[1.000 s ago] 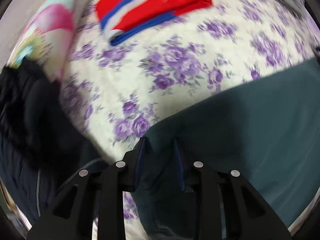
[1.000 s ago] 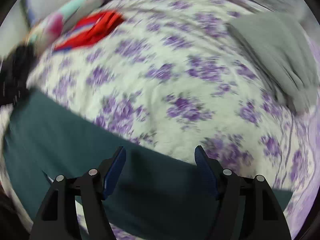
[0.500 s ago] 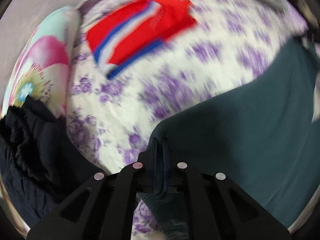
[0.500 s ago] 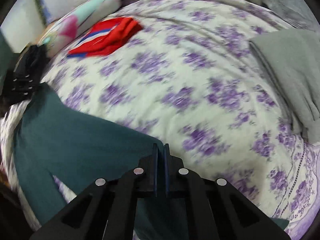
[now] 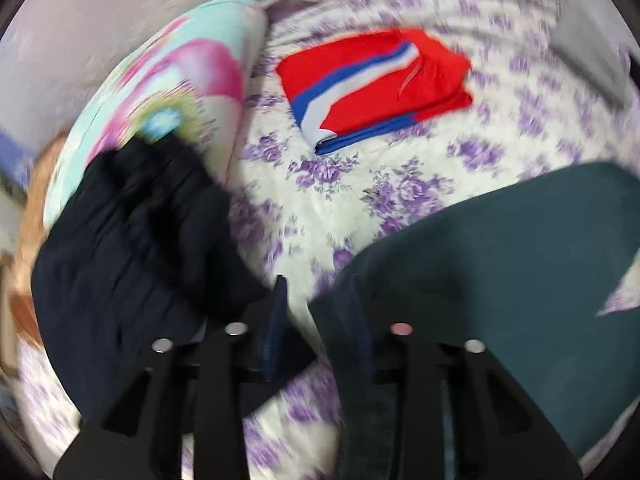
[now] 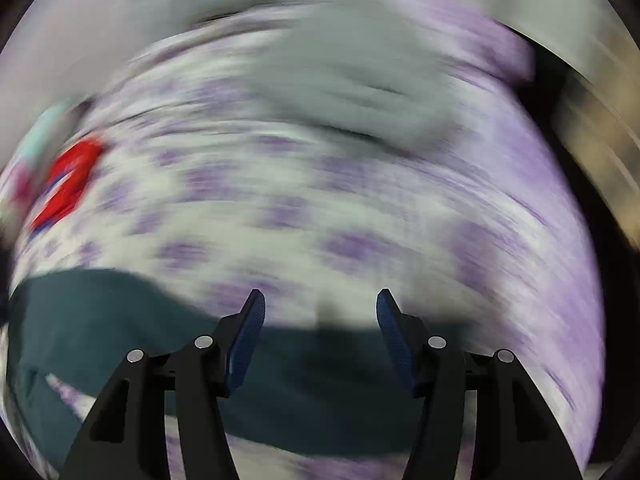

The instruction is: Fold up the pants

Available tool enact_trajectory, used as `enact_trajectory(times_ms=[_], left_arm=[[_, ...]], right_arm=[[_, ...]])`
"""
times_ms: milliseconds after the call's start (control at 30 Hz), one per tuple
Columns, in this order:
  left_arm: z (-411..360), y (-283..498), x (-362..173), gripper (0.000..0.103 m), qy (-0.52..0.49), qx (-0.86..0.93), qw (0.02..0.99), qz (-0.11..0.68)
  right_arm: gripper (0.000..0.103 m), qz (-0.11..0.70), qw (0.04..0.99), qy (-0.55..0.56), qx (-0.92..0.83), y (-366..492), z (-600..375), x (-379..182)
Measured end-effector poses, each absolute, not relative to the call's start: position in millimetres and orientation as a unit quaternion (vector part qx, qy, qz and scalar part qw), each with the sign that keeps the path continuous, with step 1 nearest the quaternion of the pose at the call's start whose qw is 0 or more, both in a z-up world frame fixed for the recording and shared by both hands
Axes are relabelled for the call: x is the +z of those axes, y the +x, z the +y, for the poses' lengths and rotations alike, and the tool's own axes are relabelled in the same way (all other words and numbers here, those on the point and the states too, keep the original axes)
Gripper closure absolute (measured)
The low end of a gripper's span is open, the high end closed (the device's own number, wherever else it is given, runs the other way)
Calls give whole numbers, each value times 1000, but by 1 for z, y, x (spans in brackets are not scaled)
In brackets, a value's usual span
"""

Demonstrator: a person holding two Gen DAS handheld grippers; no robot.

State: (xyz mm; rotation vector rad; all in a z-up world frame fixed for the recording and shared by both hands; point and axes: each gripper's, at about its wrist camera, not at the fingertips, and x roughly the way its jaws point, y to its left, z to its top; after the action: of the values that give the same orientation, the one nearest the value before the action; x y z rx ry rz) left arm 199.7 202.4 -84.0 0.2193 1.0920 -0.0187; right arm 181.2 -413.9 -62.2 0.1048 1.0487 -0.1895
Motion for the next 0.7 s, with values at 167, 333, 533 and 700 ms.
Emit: enact_trajectory(times_ms=[167,333,533,700], left_arm=[[197,138,-104,68,50,-20,830,555],[182,109,-147,68,4,-21,798,602],[177,106,-150,67,6,-8,800,600],[180,109,-137,67,13,-10,807,591]], right_arm=[[45,526,824,154,-141,121,-477,-100],[92,525,815,206,-133,116,-471,-130],[88,465,843,214,-167,118,-479,-82],[39,548,797,72,-243,144,-473,-100]])
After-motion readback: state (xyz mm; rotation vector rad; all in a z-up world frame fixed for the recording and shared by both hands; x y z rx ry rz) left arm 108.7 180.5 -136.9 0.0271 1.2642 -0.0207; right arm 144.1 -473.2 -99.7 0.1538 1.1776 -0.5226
